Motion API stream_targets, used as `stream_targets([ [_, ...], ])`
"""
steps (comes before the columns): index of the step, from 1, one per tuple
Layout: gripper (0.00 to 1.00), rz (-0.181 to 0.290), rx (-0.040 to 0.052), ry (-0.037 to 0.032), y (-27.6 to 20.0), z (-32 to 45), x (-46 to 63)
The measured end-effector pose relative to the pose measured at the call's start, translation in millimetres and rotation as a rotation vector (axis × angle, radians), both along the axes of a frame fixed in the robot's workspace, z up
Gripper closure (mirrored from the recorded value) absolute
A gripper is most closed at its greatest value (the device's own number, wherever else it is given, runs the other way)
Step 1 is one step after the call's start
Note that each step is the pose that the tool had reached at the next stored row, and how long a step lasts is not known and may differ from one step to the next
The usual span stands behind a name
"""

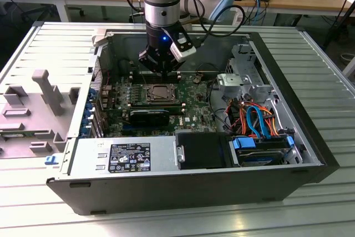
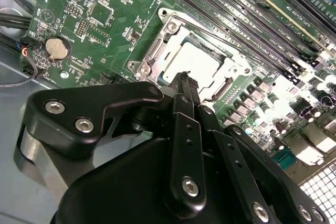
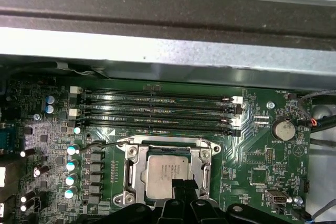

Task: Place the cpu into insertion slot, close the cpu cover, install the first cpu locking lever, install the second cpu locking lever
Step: 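Install the first cpu locking lever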

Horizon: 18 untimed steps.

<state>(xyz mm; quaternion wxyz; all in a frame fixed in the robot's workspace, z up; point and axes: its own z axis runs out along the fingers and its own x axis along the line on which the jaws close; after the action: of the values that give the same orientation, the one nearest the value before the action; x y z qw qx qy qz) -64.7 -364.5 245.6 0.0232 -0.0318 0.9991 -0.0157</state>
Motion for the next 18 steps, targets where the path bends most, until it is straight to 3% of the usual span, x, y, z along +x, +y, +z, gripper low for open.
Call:
stream_targets([
  [3, 0.89, 0.008, 0.0044, -0.0001, -0.1, 0.1, -0.1],
  [6, 0.89, 0.009, 0.0476, -0.0002, 0.0, 0.0, 0.0],
  [7, 0.89, 0.009, 0.0589, -0.0003, 0.0, 0.0, 0.0],
  [8, 0.89, 0.009, 0.063, -0.0003, 0.0, 0.0, 0.0],
  [10, 0.89, 0.009, 0.0622, 0.0003, 0.0, -0.1, 0.1],
  [11, 0.89, 0.009, 0.0516, 0.0019, 0.0, -0.2, 0.2],
  [13, 0.89, 0.009, 0.0374, 0.0137, 0.0, -0.5, 0.7],
  [14, 0.89, 0.008, 0.0267, 0.0281, 0.0, -0.6, 1.0],
  [15, 0.89, 0.008, 0.0246, 0.0322, 0.0, -0.6, 1.2],
  [18, 0.89, 0.008, 0.0244, 0.0323, 0.0, -0.5, 1.3],
])
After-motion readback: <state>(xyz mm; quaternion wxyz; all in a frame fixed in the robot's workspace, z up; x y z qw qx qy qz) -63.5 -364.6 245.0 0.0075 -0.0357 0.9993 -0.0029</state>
